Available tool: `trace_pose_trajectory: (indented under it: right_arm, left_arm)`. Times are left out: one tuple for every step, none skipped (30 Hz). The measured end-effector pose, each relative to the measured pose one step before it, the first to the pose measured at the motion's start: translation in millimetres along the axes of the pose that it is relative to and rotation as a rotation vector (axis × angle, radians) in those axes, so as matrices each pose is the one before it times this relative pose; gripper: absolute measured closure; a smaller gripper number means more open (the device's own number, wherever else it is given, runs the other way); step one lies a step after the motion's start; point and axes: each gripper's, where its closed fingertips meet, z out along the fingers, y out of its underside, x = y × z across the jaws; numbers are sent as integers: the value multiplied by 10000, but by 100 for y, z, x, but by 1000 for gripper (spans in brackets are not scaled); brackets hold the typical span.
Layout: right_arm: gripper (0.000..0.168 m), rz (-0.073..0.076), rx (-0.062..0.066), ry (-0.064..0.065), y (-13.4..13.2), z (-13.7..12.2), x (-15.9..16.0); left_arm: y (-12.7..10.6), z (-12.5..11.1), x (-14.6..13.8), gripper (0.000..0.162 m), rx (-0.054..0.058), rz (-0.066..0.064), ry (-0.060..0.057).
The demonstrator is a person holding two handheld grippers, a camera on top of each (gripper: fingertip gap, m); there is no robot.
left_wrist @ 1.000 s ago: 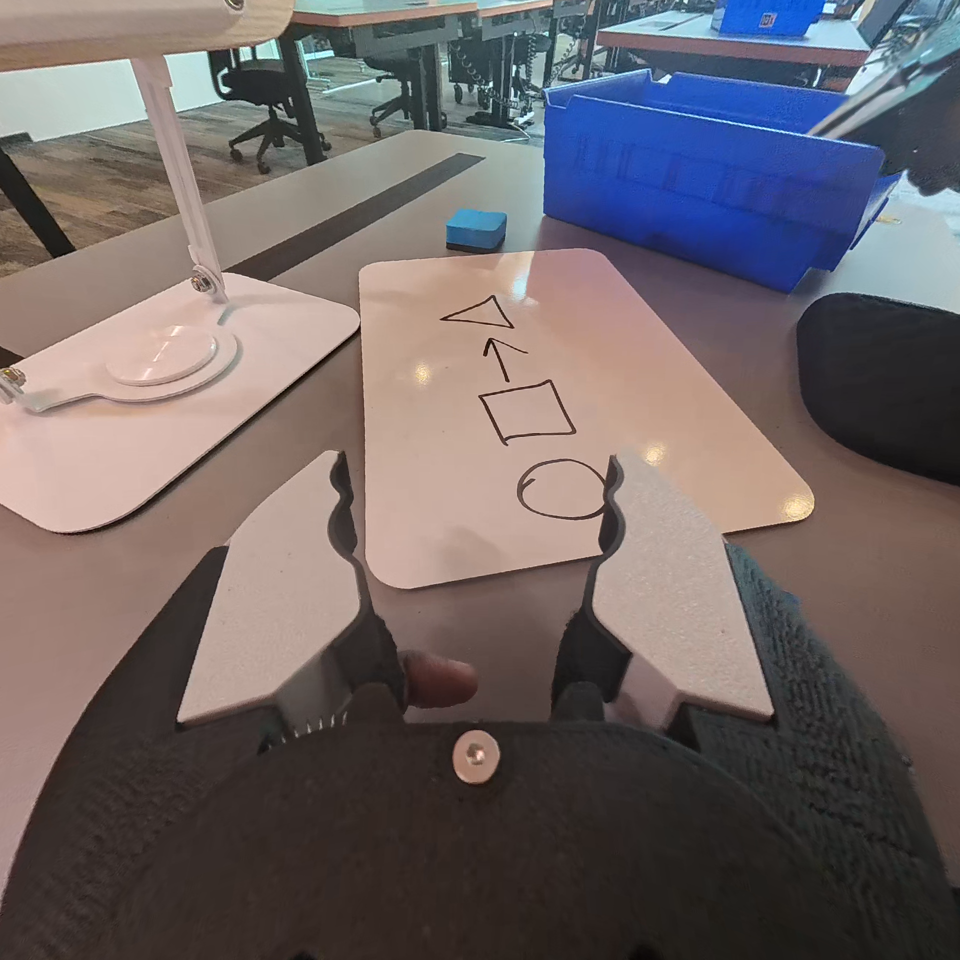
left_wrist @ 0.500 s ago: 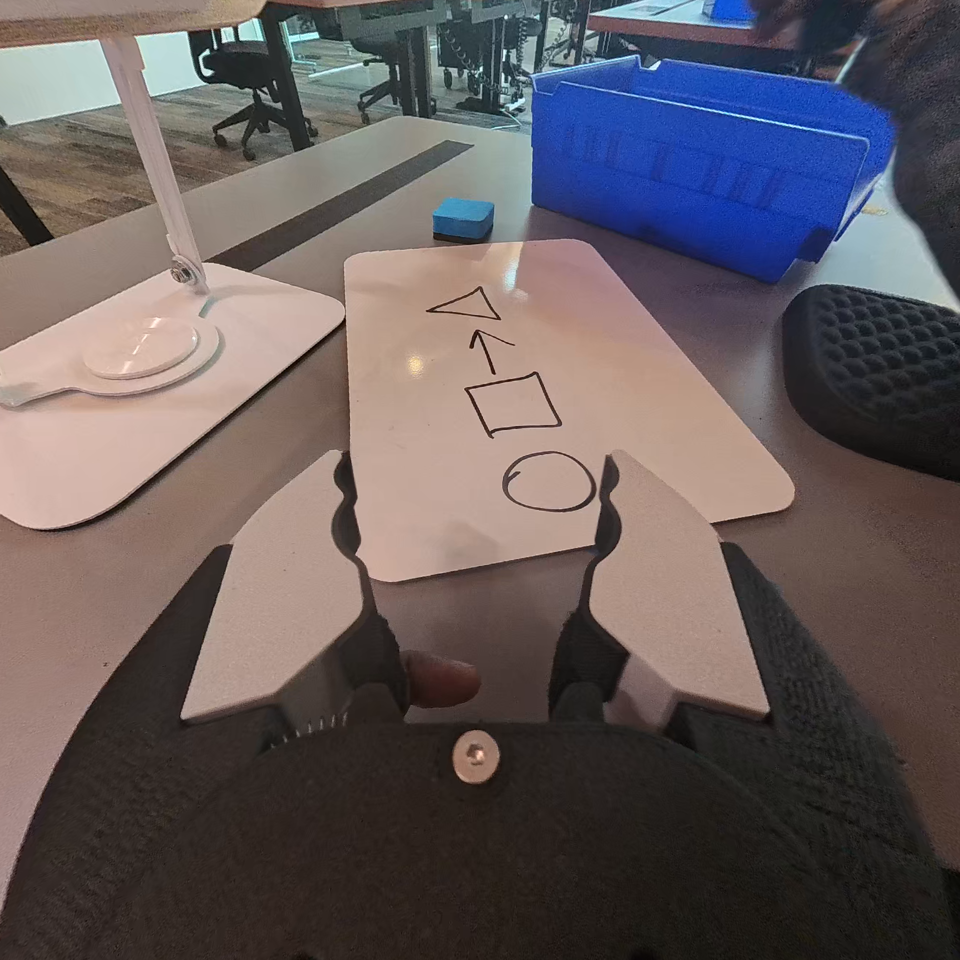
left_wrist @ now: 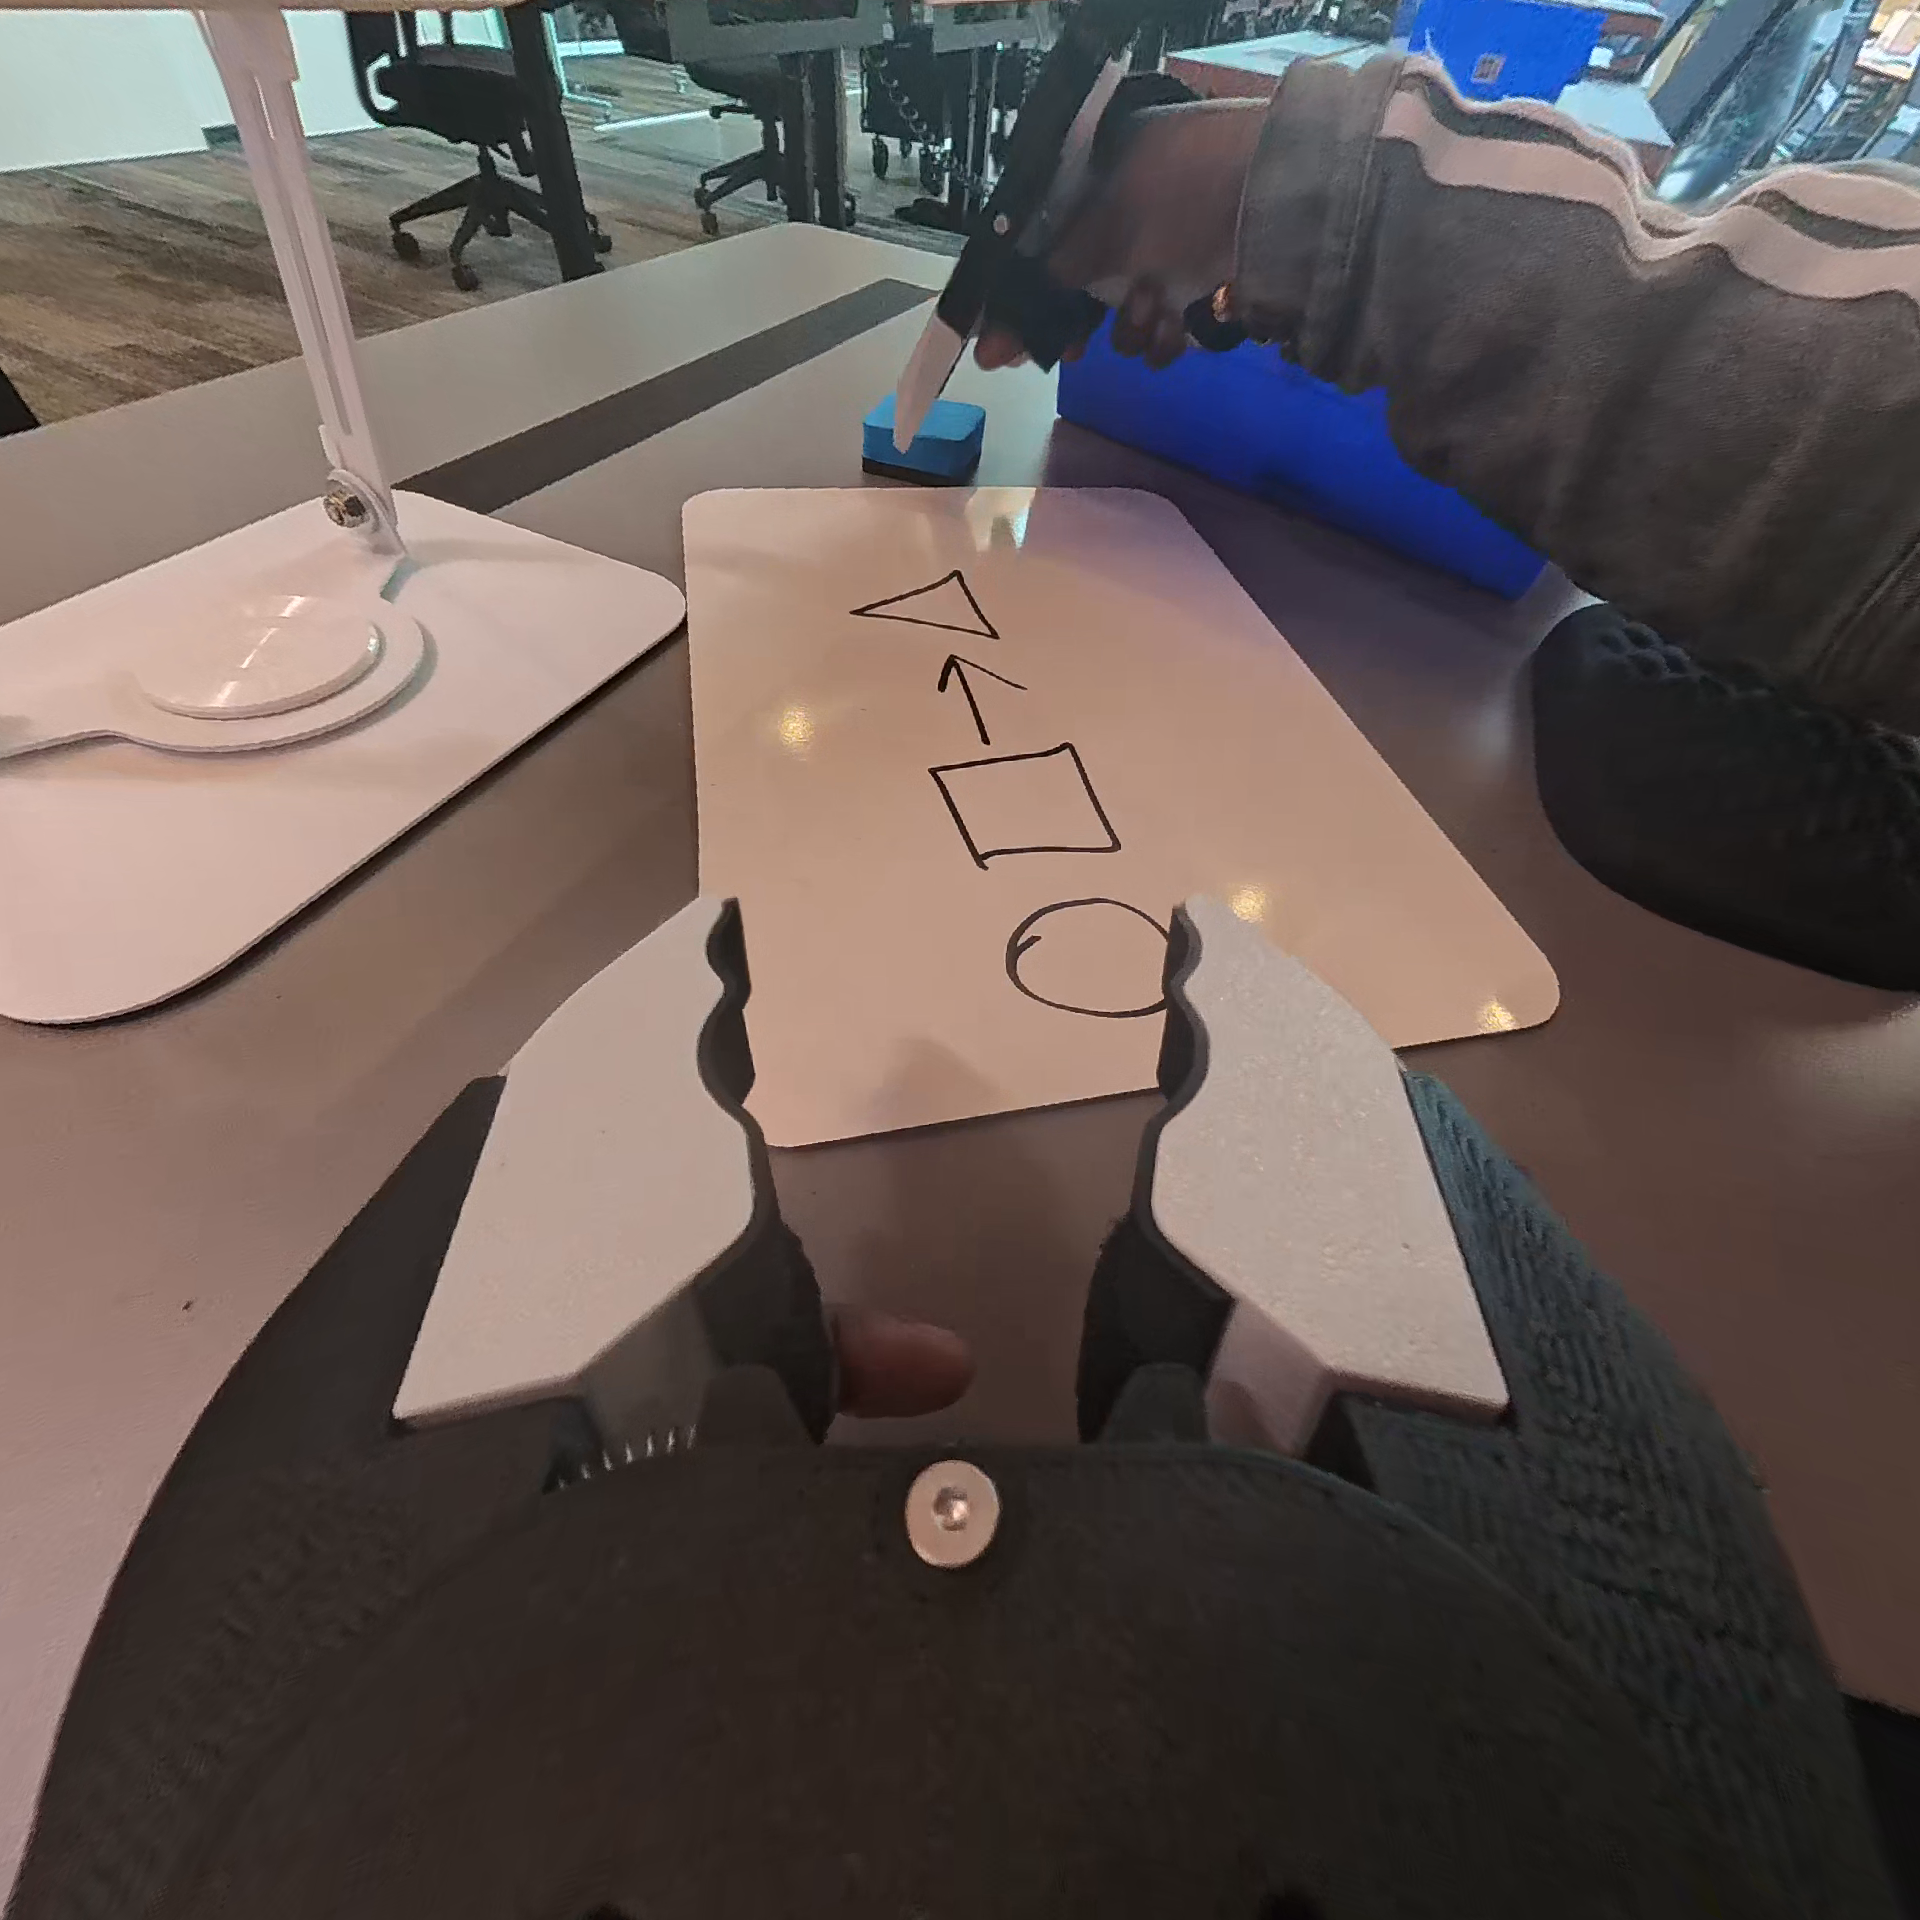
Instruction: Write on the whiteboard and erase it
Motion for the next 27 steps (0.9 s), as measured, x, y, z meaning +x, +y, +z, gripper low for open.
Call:
trace_pose_trajectory:
  right_arm:
    - [95, -130, -100, 105, 114, 240, 93]
    - [96, -139, -118, 90, 149, 273, 84]
    - [107, -161, -91, 21, 139, 244, -15]
    - [114, -137, 75, -4, -52, 69, -94]
    - [114, -70, 195, -32, -214, -216, -240]
    - [114, -79, 261, -137, -300, -466, -599]
    - [114, -173, 375, -205, -502, -721, -1012]
    - [114, -295, 364, -307, -549, -886, -1506]
    - [114, -430, 268, -462, -454, -906, -2104]
    - [114, -575, 190, -626, -341, -803, -2710]
    - [114, -683, 111, -738, -209, -580, -3177]
    - [114, -710, 40, -773, -90, -294, -3383]
    - [114, -690, -65, -763, 63, 54, -3416]
    - [114, -690, -152, -698, 193, 287, -3295]
    - [114, -665, -209, -540, 266, 561, -2899]
    - [114, -582, -278, -359, 319, 634, -2360]
    - [114, -455, -307, -196, 264, 757, -1813]
    - [114, -319, -285, -29, 262, 693, -1185]
    - [114, -225, -240, 51, 198, 625, -717]
    - [114, -125, -254, 26, 247, 575, -450]
    - [113, -58, -310, 43, 323, 534, -257]
    - [110, -77, -227, 48, 239, 347, -111]
    - [101, -69, -46, 39, 28, 99, -44]
    - [102, -20, 102, -15, -151, -130, -13]
    - [107, 27, 168, -55, -247, -239, -33]
    - [109, 55, 107, -35, -151, -159, 2]
    - [110, 34, -52, -7, 101, -35, 13]
  left_arm:
    - [81, 39, 58, 85, -64, 39, 17]
    - [67, 46, 55, 86, -53, 51, 11]
    - [54, 28, 38, 86, -44, 50, -5]
    - [72, 21, 6, 89, -51, 58, -19]
    - [95, 32, -1, 93, -68, 67, -16]
    - [145, 30, -78, 96, -109, 70, -49]
    - [203, 67, -223, 101, -155, 82, -119]
    - [200, 115, -430, 109, -169, 151, -189]
    - [109, 200, -668, 117, -133, 179, -277]
    - [97, 285, -718, 128, -144, 136, -255]
    - [265, 357, -419, 138, -267, -1, -26]
    - [385, 349, -6, 146, -356, -187, 217]
    - [412, 370, 126, 152, -390, -128, 248]
    - [486, 372, -2, 159, -428, 3, 100]
    - [611, 334, 46, 161, -484, 165, 59]
    - [715, 282, 110, 161, -504, 209, 41]
    - [542, 189, 166, 161, -372, 140, 33]
    - [94, 15, 141, 161, -43, 69, 18]
    - [60, -37, 37, 161, -21, -34, -2]
    - [29, -27, 20, 161, -8, -73, 45]
    - [32, -19, 54, 161, -4, -27, 57]
    - [3, -5, 23, 161, 1, 7, 17]
    - [0, -3, -1, 161, 5, 33, -26]
    - [2, 9, 7, 161, 5, 52, -43]
    - [-10, 8, 1, 161, 4, 51, -44]
    - [-3, 1, -2, 161, 2, 28, -25]
    - [-3, 2, -2, 161, 1, -7, 5]
